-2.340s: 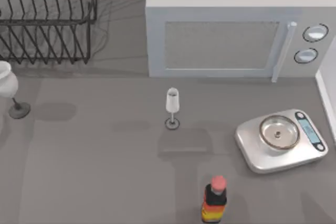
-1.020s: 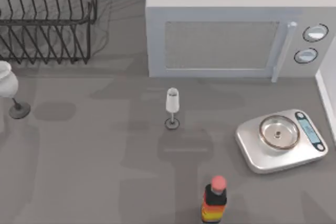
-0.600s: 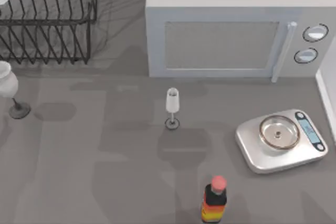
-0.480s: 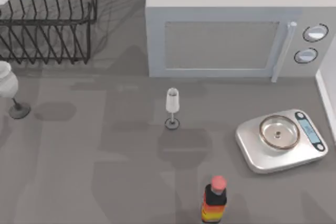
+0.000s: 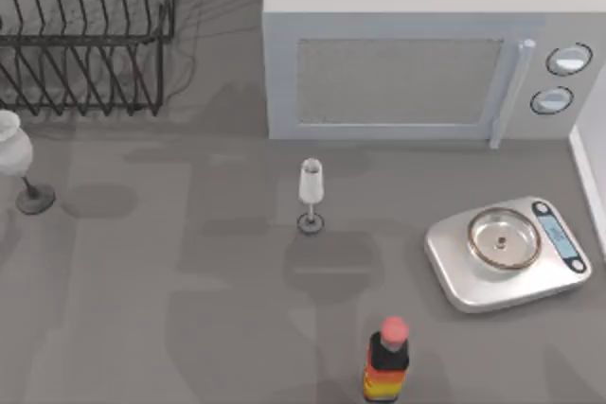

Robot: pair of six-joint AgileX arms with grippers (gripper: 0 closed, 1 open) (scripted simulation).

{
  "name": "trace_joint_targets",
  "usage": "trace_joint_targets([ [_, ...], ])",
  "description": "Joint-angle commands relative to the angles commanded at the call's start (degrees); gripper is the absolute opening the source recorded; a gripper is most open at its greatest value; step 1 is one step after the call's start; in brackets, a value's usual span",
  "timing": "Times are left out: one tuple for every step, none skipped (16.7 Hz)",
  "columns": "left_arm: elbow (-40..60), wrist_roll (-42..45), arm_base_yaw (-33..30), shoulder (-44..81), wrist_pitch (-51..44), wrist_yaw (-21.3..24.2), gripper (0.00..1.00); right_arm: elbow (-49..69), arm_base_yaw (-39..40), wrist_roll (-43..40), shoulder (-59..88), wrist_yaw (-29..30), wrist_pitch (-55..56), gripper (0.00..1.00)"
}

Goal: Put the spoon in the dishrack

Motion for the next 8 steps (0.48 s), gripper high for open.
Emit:
trace_joint_targets([
  [0.0, 0.0, 0.0, 0.0, 0.0, 0.0, 0.60, 0.0, 0.0, 0.0, 0.0, 0.0, 0.0, 1.00],
  [0.0, 0.0, 0.0, 0.0, 0.0, 0.0, 0.68, 0.0, 0.0, 0.0, 0.0, 0.0, 0.0, 1.00],
  [0.0, 0.0, 0.0, 0.0, 0.0, 0.0, 0.75, 0.0, 0.0, 0.0, 0.0, 0.0, 0.0, 1.00],
  [0.0, 0.0, 0.0, 0.0, 0.0, 0.0, 0.83, 0.0, 0.0, 0.0, 0.0, 0.0, 0.0, 1.00],
  [0.0, 0.0, 0.0, 0.0, 0.0, 0.0, 0.90, 0.0, 0.0, 0.0, 0.0, 0.0, 0.0, 1.00],
  [0.0, 0.0, 0.0, 0.0, 0.0, 0.0, 0.98, 0.0, 0.0, 0.0, 0.0, 0.0, 0.0, 1.00],
  [0.0, 0.0, 0.0, 0.0, 0.0, 0.0, 1.00, 0.0, 0.0, 0.0, 0.0, 0.0, 0.0, 1.00],
  [0.0, 0.0, 0.0, 0.0, 0.0, 0.0, 1.00, 0.0, 0.0, 0.0, 0.0, 0.0, 0.0, 1.00],
])
